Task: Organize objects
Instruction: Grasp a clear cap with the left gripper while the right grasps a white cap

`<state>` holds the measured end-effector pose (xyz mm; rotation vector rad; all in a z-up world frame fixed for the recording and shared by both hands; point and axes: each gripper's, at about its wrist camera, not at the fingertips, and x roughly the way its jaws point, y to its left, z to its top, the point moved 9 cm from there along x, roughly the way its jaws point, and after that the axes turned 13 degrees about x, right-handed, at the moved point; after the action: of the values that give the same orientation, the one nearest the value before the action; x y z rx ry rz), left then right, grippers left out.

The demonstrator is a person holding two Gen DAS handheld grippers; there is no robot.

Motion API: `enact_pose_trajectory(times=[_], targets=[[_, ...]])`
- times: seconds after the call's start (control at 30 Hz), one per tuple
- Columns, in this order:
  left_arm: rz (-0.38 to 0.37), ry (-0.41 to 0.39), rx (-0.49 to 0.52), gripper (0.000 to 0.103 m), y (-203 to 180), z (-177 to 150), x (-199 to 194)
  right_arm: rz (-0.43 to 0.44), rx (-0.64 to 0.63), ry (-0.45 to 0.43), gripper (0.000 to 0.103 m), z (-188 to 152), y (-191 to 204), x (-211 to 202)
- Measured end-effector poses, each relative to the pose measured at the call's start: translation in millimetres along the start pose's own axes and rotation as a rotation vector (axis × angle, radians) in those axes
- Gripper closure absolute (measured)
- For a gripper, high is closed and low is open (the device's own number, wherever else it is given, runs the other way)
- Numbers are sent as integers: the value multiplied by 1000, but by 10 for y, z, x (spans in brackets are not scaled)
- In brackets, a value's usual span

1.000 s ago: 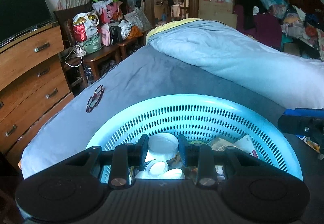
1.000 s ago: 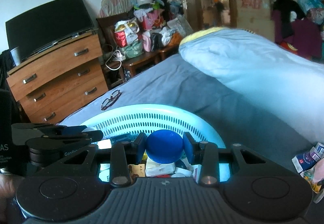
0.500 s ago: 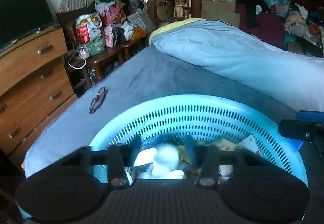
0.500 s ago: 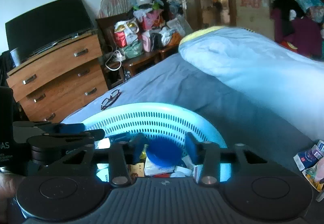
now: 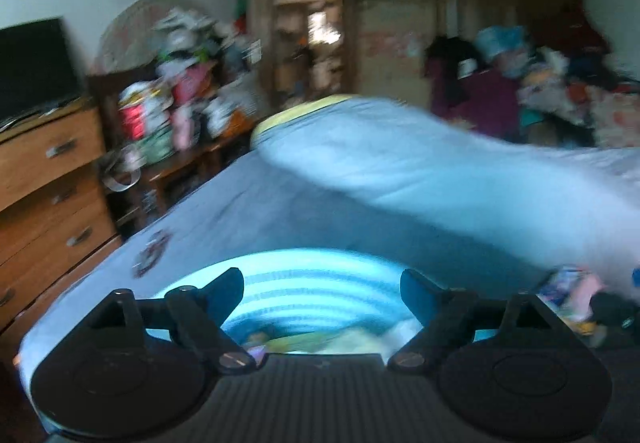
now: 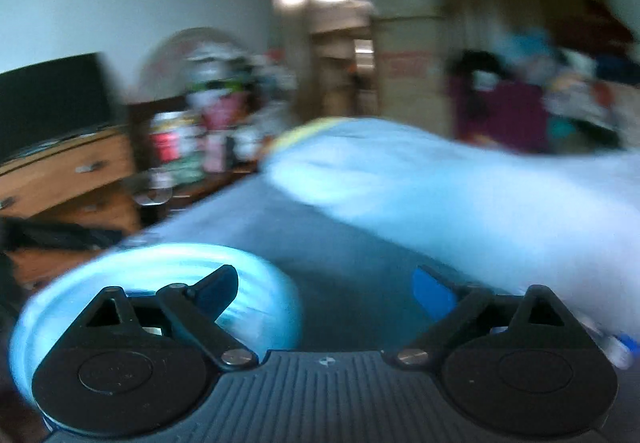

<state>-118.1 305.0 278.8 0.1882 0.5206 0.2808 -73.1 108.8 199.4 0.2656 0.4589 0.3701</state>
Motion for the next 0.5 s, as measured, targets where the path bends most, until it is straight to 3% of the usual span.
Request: enact_pose_trajectory(times=[0.13,0.3,0.4,0.5], targets=[[-117,-61,53,11,-716,169,-90,-255,125,21,8,-237,-1357,-121],[-242,-36,186,9,-1715,40,73,-497,273,5,8,-510,-2726,-357],[-298,22,216,9,-2152,-163,251,-587,340,-7,8,-629,-3267,-406],[-334,61,234,9,-2465,-326,394,-566,325,-4,8,-664,-3502,-261]])
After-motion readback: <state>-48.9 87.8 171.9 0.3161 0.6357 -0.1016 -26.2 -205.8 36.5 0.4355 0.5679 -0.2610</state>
